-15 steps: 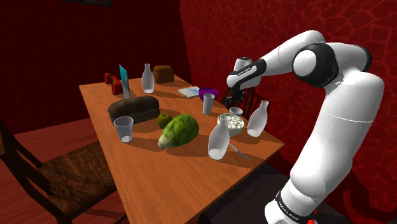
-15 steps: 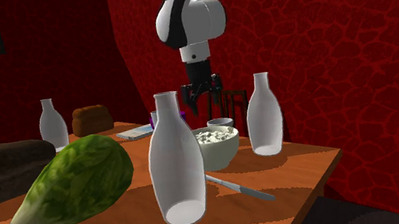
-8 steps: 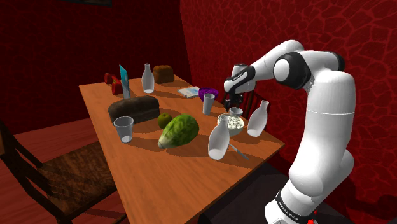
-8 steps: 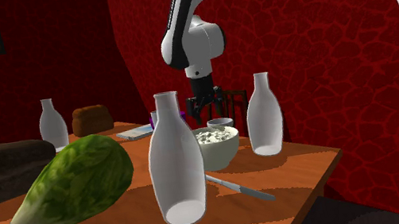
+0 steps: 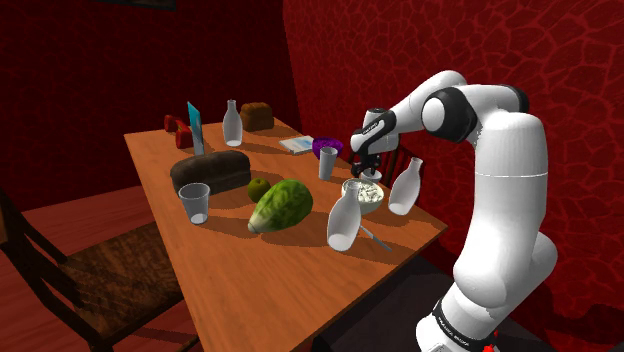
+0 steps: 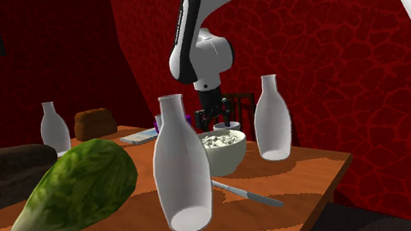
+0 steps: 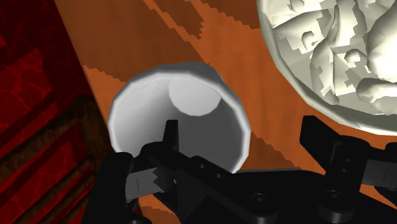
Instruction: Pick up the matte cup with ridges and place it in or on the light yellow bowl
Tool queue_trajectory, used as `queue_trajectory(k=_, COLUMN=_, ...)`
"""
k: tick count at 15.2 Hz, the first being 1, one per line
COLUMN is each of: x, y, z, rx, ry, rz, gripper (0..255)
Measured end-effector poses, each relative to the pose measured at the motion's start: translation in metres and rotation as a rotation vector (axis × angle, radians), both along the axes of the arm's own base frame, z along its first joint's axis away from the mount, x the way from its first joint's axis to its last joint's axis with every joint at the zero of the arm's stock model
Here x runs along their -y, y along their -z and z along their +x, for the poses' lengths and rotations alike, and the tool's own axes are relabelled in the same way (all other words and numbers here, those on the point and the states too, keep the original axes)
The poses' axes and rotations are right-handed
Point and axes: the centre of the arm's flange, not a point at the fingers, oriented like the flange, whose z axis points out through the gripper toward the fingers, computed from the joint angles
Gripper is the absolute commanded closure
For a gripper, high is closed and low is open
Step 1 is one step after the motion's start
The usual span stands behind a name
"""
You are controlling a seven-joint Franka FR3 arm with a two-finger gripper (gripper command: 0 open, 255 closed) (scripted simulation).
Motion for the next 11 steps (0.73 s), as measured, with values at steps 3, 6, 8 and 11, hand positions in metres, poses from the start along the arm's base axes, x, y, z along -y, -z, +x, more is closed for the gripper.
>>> queue_trajectory(k=3, x=0.0003, y=0.0007, z=0.0003, rx=0.000, ry=0.000, rz=0.000, gripper=0)
queue_trajectory(k=6, x=0.0003, y=0.0008, z=0.0003, rx=0.000, ry=0.000, rz=0.000, gripper=255)
queue_trajectory(k=8, x=0.0003, y=0.0008, z=0.0003, rx=0.000, ry=0.000, rz=0.000, gripper=255)
queue_trajectory(k=11, x=-0.0001, y=0.0000, z=0.0007, rx=0.002, ry=-0.001, rz=0.000, gripper=255)
